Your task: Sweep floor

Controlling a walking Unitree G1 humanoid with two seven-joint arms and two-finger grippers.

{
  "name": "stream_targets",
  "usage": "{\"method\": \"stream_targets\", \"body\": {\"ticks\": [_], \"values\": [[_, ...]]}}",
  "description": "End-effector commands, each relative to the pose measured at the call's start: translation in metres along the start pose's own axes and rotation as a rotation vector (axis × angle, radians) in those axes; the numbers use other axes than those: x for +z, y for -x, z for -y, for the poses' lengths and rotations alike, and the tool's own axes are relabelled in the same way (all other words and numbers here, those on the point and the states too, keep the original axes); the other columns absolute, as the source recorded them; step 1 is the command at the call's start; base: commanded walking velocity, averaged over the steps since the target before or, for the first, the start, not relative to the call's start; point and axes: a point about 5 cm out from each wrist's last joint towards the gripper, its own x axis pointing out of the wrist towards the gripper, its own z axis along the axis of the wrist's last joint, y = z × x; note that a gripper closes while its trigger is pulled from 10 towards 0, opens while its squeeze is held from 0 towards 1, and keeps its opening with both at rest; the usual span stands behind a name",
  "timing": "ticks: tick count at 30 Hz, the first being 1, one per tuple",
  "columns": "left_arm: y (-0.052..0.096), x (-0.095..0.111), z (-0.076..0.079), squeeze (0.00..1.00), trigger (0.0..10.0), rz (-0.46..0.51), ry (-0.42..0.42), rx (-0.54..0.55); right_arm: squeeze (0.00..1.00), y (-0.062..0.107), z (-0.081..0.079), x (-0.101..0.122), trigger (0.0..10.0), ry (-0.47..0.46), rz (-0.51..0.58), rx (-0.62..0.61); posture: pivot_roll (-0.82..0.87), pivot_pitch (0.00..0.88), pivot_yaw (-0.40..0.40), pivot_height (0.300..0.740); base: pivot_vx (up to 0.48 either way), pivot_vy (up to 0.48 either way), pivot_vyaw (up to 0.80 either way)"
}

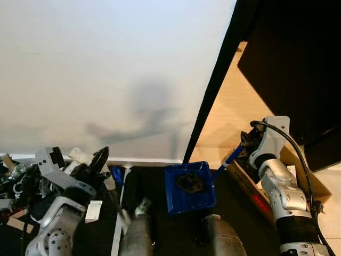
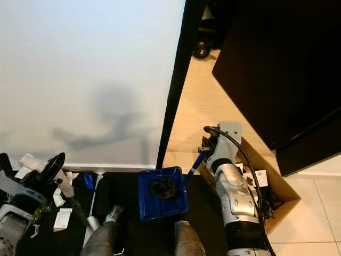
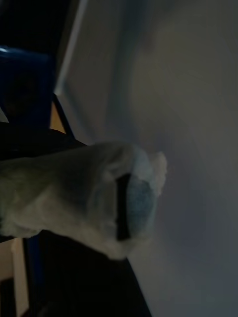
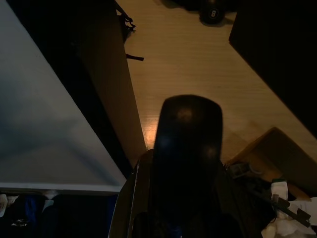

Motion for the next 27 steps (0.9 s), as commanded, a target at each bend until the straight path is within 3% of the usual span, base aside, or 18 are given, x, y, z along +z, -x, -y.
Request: {"method": "stream_targets", "body": {"ticks": [1,6,11,19,23,25,27], "values": [[-0.001,-0.004,0.004,0.0,10.0,0.034,0.052,0.002,0.0,0.001,-0.004,-0.007,10.0,-0.033,-0.018,0.03,0.05,0.251,-0.037,0.74,0.0,0.0,0.0],[-0.023,-0.008,0.024,0.0,10.0,0.093,0.179,-0.07,0.0,0.0,-0.006,-0.007,10.0,-0.035,-0.016,0.034,0.04,0.248,-0.039,0.74,0.0,0.0,0.0],[-0.034,-0.005,0.04,0.0,10.0,0.134,0.27,-0.133,0.0,0.0,-0.005,-0.006,10.0,-0.036,-0.013,0.029,0.04,0.248,-0.037,0.74,0.0,0.0,0.0],[-0.044,0.009,0.056,0.0,10.0,0.175,0.324,-0.219,0.0,0.0,-0.005,-0.006,10.0,-0.04,-0.01,0.027,0.04,0.247,-0.035,0.74,0.0,0.0,0.0],[-0.045,0.014,0.057,0.0,10.0,0.184,0.321,-0.227,0.0,0.0,-0.006,-0.006,10.0,-0.041,-0.009,0.028,0.05,0.246,-0.034,0.74,0.0,0.0,0.0],[-0.045,0.018,0.055,0.0,10.0,0.161,0.248,-0.227,0.0,0.0,-0.006,-0.006,10.0,-0.043,-0.008,0.029,0.05,0.246,-0.033,0.74,0.0,0.0,0.0],[-0.042,0.024,0.047,0.0,10.0,0.123,0.108,-0.203,0.0,0.0,-0.007,-0.007,10.0,-0.043,-0.008,0.03,0.06,0.248,-0.031,0.74,0.0,0.0,0.0]]}}
